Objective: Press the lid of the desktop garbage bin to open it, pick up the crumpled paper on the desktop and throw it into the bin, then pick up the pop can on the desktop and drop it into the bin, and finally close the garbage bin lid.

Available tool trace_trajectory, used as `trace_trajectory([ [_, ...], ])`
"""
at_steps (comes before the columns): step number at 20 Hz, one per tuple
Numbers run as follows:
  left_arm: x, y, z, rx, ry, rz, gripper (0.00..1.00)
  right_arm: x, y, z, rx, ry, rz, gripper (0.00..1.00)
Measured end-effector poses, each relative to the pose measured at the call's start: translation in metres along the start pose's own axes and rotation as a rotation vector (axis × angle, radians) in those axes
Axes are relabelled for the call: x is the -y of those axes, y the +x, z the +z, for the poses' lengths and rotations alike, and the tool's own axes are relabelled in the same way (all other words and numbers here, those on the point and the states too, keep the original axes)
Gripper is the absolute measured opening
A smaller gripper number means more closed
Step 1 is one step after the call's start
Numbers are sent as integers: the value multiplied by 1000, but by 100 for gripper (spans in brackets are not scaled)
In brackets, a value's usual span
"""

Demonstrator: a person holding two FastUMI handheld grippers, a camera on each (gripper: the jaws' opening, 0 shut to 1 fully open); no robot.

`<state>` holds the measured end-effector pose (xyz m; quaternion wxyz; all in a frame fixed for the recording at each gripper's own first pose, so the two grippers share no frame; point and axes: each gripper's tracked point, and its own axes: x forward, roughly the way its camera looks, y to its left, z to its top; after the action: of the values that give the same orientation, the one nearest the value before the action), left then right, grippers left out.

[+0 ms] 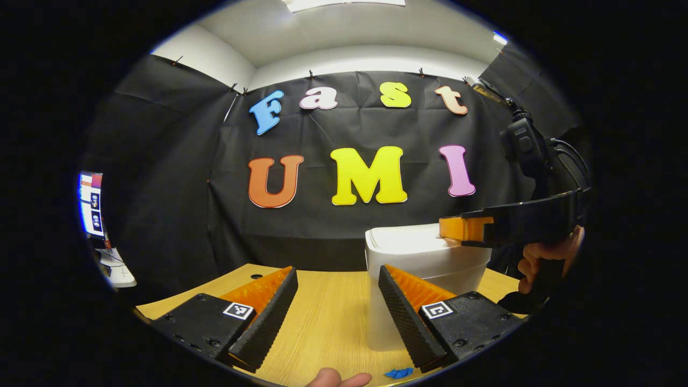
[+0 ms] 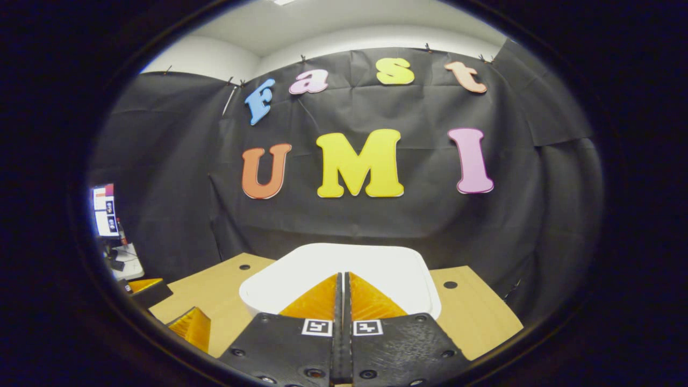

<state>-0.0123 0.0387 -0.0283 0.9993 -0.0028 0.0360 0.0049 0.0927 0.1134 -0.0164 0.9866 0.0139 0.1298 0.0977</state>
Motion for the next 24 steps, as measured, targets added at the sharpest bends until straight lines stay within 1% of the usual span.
trace_trajectory([
  [3,-5,-2,0,2,0,5,98,0,2,-1,-6,-1,-1,0],
  [5,-5,-1,0,0,-8,7,97,-3,3,-10,-38,-31,11,0],
  [7,-6,1,-1,-4,-14,12,97,-1,2,-11,-42,-59,21,0],
  [9,-3,0,-1,-7,-21,7,98,-1,1,-12,-45,-45,34,0],
  [11,2,1,-2,-7,-14,5,97,-1,1,-9,-26,-57,39,1],
  [13,3,-3,0,-3,-1,3,97,1,-3,1,20,-61,23,0],
  [15,3,-4,1,0,15,5,97,0,-10,7,54,-77,14,2],
  [16,3,-4,1,2,21,9,97,-2,-13,13,81,-87,19,20],
  [18,1,-4,1,2,18,17,98,1,-24,25,144,-76,17,40],
  [19,2,-4,1,0,14,18,97,2,-30,29,170,-64,17,45],
  [20,3,-4,1,-1,10,20,97,5,-33,33,185,-61,13,58],
  [21,4,-3,0,-5,6,19,97,9,-36,34,193,-60,5,65],
  [24,8,-6,1,-6,-5,17,97,16,-46,41,221,-46,1,91],
])
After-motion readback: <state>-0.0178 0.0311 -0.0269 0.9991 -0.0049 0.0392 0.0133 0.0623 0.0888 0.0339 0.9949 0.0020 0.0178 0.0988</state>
